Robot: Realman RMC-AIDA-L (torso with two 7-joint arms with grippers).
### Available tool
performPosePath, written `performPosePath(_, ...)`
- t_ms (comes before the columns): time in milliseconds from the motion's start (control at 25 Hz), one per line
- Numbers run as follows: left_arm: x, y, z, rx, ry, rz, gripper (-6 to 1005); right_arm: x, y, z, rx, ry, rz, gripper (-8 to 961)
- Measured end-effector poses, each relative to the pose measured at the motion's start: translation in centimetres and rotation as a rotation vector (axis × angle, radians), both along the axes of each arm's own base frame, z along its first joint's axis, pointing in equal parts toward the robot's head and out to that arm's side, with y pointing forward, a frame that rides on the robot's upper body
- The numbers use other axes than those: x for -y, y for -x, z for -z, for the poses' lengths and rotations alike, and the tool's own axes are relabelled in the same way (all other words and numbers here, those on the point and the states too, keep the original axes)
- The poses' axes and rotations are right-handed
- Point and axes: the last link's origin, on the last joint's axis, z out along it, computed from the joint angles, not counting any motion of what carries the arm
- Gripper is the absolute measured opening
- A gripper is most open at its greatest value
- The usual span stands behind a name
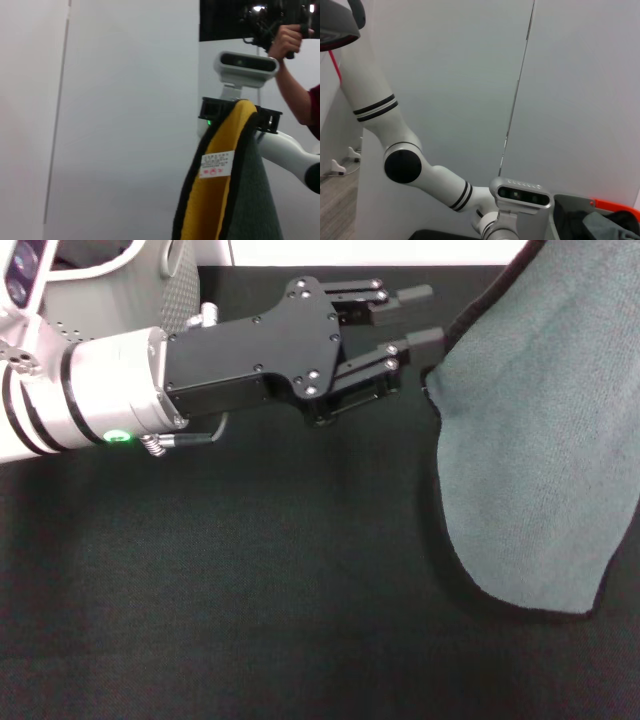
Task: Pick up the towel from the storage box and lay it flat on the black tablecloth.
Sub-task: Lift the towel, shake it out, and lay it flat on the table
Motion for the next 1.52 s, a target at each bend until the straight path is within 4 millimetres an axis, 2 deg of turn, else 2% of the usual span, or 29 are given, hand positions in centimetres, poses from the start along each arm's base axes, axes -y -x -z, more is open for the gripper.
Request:
performPosePath(200,0.0,-0.3,0.1,0.012,-0.012,0.011,352,0.0,0.3,0.4,0.013,0.016,-0.011,18)
performPosePath(520,-0.4,-0.7,-0.2,0.039,-0.040,0.018,358,0.1,0.7,0.7,0.026,0.024,-0.031,19)
performPosePath(1520,-0.1,-2.6,2.1,0.046,0.023,0.075,399,-0.1,1.2,0.6,0.012,0.021,-0.042,21)
